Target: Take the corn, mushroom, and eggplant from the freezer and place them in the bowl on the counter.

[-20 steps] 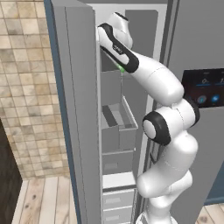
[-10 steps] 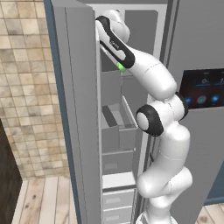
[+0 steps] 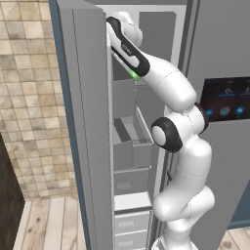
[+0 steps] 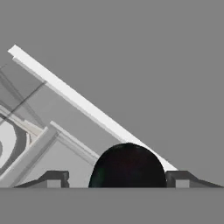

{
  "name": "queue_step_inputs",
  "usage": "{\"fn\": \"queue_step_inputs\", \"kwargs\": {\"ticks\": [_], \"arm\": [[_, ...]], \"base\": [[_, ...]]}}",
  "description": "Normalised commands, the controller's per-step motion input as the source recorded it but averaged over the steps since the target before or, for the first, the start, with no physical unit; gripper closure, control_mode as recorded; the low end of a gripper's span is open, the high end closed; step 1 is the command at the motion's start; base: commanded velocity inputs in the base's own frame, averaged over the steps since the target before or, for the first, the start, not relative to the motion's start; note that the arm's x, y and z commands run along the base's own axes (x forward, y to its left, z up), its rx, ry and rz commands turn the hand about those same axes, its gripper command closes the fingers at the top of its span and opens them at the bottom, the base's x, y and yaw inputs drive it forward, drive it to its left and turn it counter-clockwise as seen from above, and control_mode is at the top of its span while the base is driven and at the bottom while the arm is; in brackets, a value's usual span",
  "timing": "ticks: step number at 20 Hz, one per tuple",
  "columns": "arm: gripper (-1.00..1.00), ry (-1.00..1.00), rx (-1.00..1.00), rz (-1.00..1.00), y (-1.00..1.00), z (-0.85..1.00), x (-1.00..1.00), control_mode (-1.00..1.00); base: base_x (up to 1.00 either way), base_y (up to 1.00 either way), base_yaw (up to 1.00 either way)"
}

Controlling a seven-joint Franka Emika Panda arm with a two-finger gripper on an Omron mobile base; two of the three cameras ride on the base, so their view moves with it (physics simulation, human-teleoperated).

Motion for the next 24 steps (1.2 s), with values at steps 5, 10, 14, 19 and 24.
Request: {"fn": "queue_step_inputs", "kwargs": {"ticks": [5,10,14,19,24], "arm": [[1.00,-0.19,-0.05,0.34,-0.04,-0.99,0.24,-1.00],[1.00,-0.23,-0.11,0.31,-0.11,-0.99,0.01,-1.00],[1.00,-0.40,-0.12,0.26,-0.02,-0.77,-0.47,-1.00],[1.00,-0.39,-0.05,0.25,-0.01,-0.37,-0.34,-1.00],[1.00,-0.41,0.00,0.20,-0.01,-0.06,-0.71,-1.00]], "base": [[0.00,0.00,0.00],[0.00,0.00,0.00],[0.00,0.00,0.00],[0.00,0.00,0.00],[0.00,0.00,0.00]]}}
